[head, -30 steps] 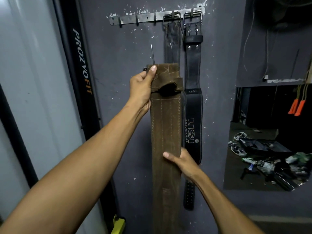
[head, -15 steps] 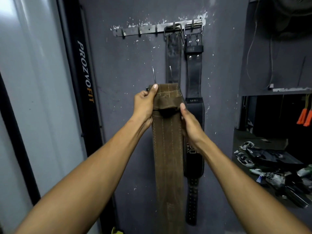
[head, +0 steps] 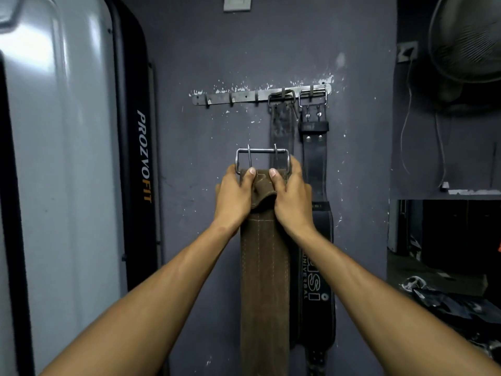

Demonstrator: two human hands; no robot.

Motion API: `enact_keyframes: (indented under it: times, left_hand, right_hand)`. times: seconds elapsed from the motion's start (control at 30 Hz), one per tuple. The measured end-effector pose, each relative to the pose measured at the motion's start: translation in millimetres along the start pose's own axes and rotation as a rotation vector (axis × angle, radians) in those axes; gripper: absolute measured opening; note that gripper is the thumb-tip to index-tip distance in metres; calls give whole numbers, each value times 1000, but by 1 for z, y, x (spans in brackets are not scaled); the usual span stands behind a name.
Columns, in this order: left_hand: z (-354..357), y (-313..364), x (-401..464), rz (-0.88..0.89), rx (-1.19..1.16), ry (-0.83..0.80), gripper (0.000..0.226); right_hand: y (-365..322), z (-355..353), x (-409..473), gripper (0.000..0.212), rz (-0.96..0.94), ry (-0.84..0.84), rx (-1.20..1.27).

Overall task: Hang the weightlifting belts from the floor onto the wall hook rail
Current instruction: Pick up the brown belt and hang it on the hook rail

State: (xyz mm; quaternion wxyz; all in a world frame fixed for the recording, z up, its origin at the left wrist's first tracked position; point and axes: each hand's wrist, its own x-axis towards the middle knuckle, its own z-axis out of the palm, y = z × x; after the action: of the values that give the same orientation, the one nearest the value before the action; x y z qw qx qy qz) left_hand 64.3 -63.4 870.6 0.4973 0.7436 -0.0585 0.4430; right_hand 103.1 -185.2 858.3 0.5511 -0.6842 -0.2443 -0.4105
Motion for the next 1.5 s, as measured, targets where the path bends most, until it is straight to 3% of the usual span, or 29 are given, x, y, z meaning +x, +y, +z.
enact_keyframes:
  times: [0.17, 0.33, 0.63, 0.8, 0.97, 1.07, 1.2, 1.3, 1.37, 1.43, 1.5]
  left_hand:
    - [-4, -11, 60, 128, 72, -15, 69]
    - [-5, -26, 132, 187, -38, -125, 82]
    - [16, -26, 284, 261, -222, -245, 80]
    - [35, -25, 333, 267, -183, -296, 68]
    - [47, -60, 315, 227, -297, -325, 66]
    - [53, -84, 283, 199, -388, -217, 41]
    - [64, -108, 240, 108, -284, -268, 48]
    - [71, -105, 227, 77, -330, -174, 43]
    - [72, -105, 222, 82, -439, -140, 41]
    - [73, -115, 204, 88, -527, -206, 38]
    - [78, -141, 168, 42, -574, -294, 35]
  right_hand:
    - [0, 35, 50, 64, -112, 112, 41]
    - [-5, 73, 113, 66, -150, 124, 21]
    - [-14, 109, 234, 60, -126, 193, -74]
    - [-2, 117, 275, 57, -29, 187, -145]
    - [31, 125, 254, 60, -100, 147, -225]
    - [52, 122, 225, 64, -141, 124, -147]
    - [83, 127, 190, 44, -155, 155, -173]
    - [79, 128, 188, 32, -140, 202, -146]
    - [74, 122, 183, 29, -116, 147, 5]
    - [79, 112, 162, 31, -49, 65, 169]
    - [96, 107, 121, 32, 45, 22, 116]
